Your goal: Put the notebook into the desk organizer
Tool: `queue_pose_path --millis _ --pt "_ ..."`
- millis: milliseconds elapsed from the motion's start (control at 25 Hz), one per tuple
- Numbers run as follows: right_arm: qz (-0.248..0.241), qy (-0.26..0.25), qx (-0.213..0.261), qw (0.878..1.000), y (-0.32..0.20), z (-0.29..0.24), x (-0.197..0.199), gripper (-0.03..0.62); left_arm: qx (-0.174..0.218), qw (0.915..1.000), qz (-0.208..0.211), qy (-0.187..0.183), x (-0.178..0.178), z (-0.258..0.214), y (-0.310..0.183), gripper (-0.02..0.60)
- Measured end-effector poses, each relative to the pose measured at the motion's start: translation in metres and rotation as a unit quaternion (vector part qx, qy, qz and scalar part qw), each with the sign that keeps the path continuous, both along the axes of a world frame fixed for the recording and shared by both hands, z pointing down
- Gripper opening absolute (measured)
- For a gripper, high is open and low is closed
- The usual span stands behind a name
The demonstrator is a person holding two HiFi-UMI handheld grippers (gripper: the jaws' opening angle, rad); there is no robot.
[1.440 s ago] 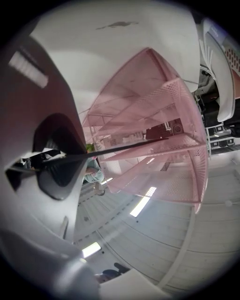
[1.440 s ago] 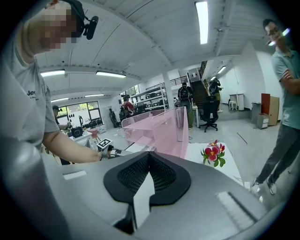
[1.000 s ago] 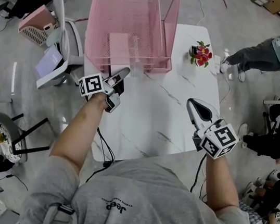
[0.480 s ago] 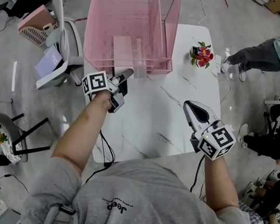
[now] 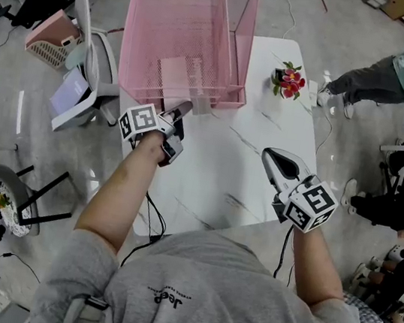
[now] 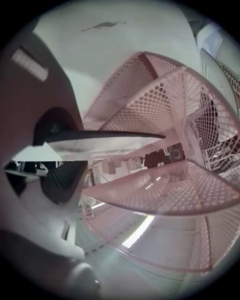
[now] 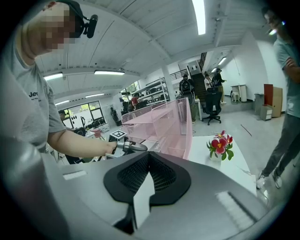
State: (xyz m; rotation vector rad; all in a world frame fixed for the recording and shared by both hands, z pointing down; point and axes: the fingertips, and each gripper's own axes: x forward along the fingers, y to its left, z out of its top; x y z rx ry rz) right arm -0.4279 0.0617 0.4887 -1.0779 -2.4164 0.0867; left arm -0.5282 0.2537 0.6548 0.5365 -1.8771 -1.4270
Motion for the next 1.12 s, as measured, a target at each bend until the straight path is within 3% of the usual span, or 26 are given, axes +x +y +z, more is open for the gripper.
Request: queue_pose_path --millis 440,560,720,920,1120 --pt "0.001 0.008 0.000 1.000 -0.003 0.001 0.002 0.003 -0.028 0.9994 -0.001 0.018 -0.004 -0.015 -0.008 0.285" --pt "0.001 0.008 0.001 1.000 -0.003 0.001 0.002 0.003 -0.046 0.9986 0.003 0.026 -0.003 -0.014 -0.006 0.291" --pt "0.004 0.010 0.007 1.000 -0.005 0.001 0.004 0.003 -0.100 0.9945 -0.001 0.033 -0.001 -0.007 0.005 0.365" --pt "0.005 0.012 0.009 1.000 -0.005 0.001 0.003 0.003 -0.189 0.9819 0.001 0.018 0.000 0.000 0.024 0.432" --pt "0.002 0.014 0.010 1.000 -0.005 0.001 0.005 0.003 -0.208 0.9781 0.001 0.009 0.009 0.005 0.030 0.470"
